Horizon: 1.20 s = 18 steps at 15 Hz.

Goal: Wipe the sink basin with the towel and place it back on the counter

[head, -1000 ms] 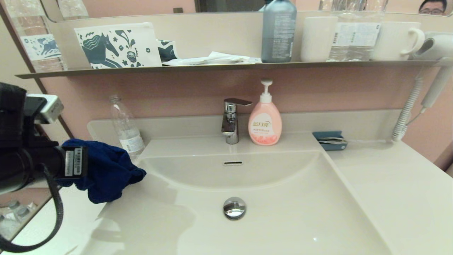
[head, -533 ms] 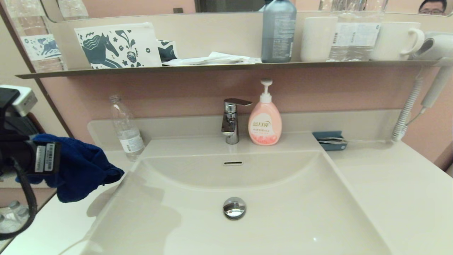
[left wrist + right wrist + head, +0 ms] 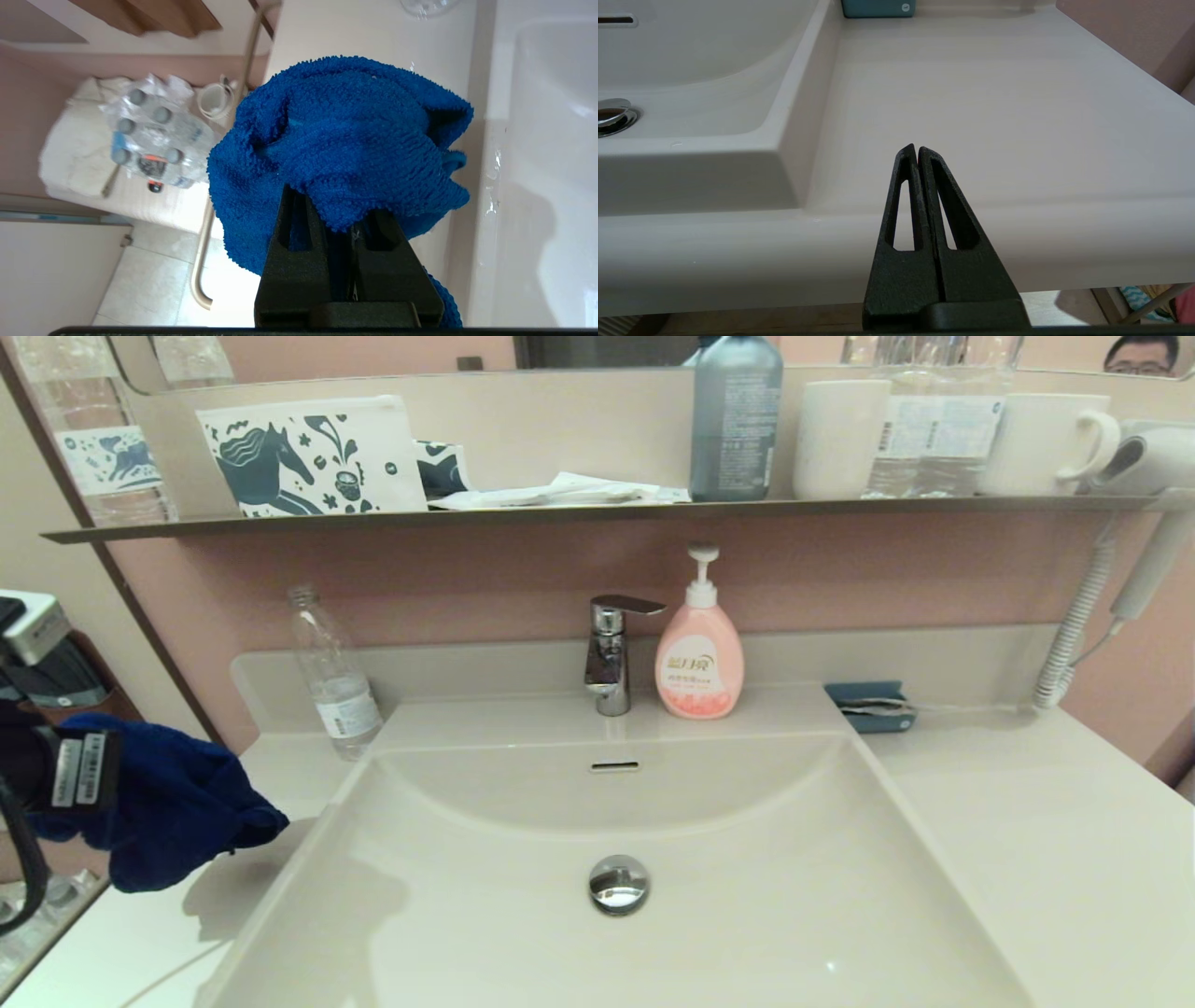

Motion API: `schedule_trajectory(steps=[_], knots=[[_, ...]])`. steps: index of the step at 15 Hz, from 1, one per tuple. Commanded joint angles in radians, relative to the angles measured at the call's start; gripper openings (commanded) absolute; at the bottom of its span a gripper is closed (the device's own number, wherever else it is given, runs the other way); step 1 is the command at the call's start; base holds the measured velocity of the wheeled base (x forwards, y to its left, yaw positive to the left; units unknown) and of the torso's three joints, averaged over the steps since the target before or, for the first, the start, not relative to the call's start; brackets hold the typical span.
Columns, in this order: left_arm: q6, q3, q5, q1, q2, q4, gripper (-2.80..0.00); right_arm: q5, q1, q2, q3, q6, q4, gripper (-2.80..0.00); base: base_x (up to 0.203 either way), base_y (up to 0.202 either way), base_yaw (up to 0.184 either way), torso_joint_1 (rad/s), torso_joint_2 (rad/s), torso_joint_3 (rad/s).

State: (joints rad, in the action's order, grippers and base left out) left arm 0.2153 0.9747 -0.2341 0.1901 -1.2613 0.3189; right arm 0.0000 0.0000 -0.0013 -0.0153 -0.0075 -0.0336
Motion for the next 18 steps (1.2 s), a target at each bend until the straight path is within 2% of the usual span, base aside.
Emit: schedule_trajectory(steps=[1,3,5,7,8,11,18], knots=[[-0.002,-0.022,0.014,0.015,-0.037,-0.003,-2.8,0.0,0.0,0.001,0.0,0.0,0.0,-2.8,0.0,0.0,0.0,0.0,0.0,0.0],[-0.007,-0.031,0.02,0.026,-0.064,-0.007,-2.8,0.0,0.0,0.001,0.0,-0.001,0.0,-2.8,0.0,0.0,0.0,0.0,0.0,0.0],[-0.007,-0.044,0.096,0.06,-0.084,-0.008,-2.8,0.0,0.0,0.001,0.0,0.0,0.0,-2.8,0.0,0.0,0.0,0.0,0.0,0.0],[-0.008,-0.074,0.13,0.079,-0.112,-0.02,-2.8,0.0,0.0,0.001,0.0,0.0,0.0,-2.8,0.0,0.0,0.0,0.0,0.0,0.0],[-0.008,-0.089,0.137,0.082,-0.128,-0.052,0.0,0.0,0.0,0.001,0.0,0.0,0.0,-2.8,0.0,0.0,0.0,0.0,0.0,0.0],[-0.008,-0.133,0.142,0.08,-0.162,-0.169,0.0,0.0,0.0,0.001,0.0,0.0,0.0,-2.8,0.0,0.0,0.0,0.0,0.0,0.0],[-0.008,-0.117,0.141,0.08,-0.117,-0.16,0.0,0.0,0.0,0.001,0.0,-0.001,0.0,-2.8,0.0,0.0,0.0,0.0,0.0,0.0]])
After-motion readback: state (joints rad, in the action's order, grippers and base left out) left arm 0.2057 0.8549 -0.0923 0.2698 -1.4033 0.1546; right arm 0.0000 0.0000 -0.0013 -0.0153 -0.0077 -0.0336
